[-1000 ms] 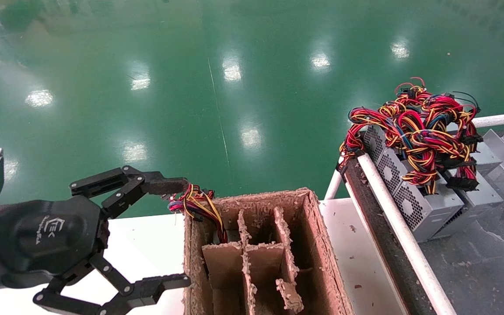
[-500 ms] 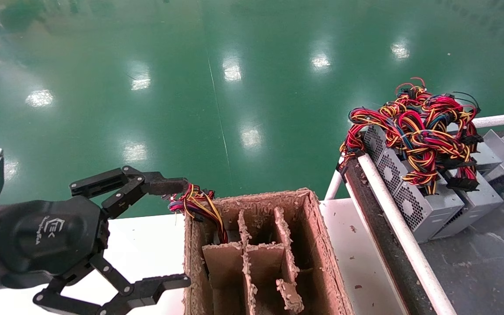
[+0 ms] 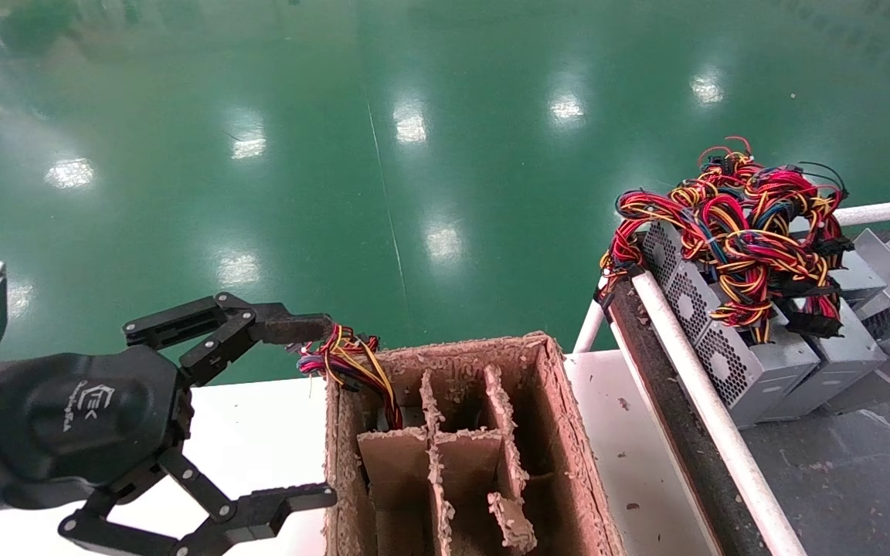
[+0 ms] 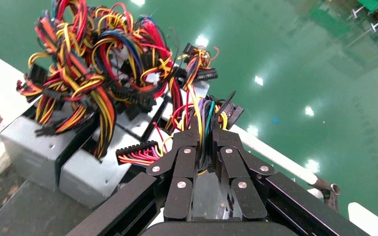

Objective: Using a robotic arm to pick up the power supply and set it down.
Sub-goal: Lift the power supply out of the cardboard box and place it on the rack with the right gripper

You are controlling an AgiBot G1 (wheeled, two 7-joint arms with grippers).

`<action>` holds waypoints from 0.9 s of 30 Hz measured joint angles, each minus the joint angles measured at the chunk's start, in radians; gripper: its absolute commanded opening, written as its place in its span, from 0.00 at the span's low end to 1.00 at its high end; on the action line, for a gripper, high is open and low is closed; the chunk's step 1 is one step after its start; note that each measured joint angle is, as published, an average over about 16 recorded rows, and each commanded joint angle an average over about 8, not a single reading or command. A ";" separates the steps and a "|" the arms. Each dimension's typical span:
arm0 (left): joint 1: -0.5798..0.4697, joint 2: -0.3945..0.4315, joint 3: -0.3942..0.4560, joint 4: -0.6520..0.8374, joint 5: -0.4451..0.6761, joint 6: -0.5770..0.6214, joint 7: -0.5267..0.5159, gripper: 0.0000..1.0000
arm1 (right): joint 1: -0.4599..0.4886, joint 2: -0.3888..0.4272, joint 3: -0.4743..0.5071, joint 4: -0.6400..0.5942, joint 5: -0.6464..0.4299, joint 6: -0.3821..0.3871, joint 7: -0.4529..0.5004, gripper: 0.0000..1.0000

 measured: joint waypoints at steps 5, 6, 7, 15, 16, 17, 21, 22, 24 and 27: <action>0.000 0.000 0.000 0.000 0.000 0.000 0.000 1.00 | -0.033 0.042 -0.005 0.031 0.022 0.017 0.007 0.00; 0.000 0.000 0.000 0.000 0.000 0.000 0.000 1.00 | -0.039 0.051 -0.007 0.037 0.027 0.021 0.007 0.00; 0.000 0.000 0.000 0.000 0.000 0.000 0.000 1.00 | -0.046 0.059 -0.010 0.043 0.033 0.026 0.008 0.00; 0.000 0.000 0.001 0.000 -0.001 0.000 0.000 1.00 | -0.092 0.106 -0.037 0.083 0.090 0.074 0.004 0.00; 0.000 0.000 0.001 0.000 -0.001 0.000 0.000 1.00 | -0.097 0.108 -0.041 0.088 0.098 0.081 0.002 0.00; 0.000 0.000 0.001 0.000 -0.001 0.000 0.001 1.00 | -0.101 0.110 -0.045 0.092 0.105 0.088 -0.001 0.00; 0.000 -0.001 0.001 0.000 -0.001 -0.001 0.001 1.00 | -0.115 0.112 -0.059 0.111 0.133 0.116 -0.014 0.00; 0.000 -0.001 0.001 0.000 -0.001 -0.001 0.001 1.00 | -0.118 0.111 -0.062 0.115 0.139 0.123 -0.018 0.00; 0.000 -0.001 0.001 0.000 -0.001 -0.001 0.001 1.00 | -0.123 0.107 -0.067 0.123 0.150 0.136 -0.025 0.00; 0.000 -0.001 0.002 0.000 -0.001 -0.001 0.001 1.00 | -0.127 0.098 -0.071 0.131 0.162 0.153 -0.035 0.00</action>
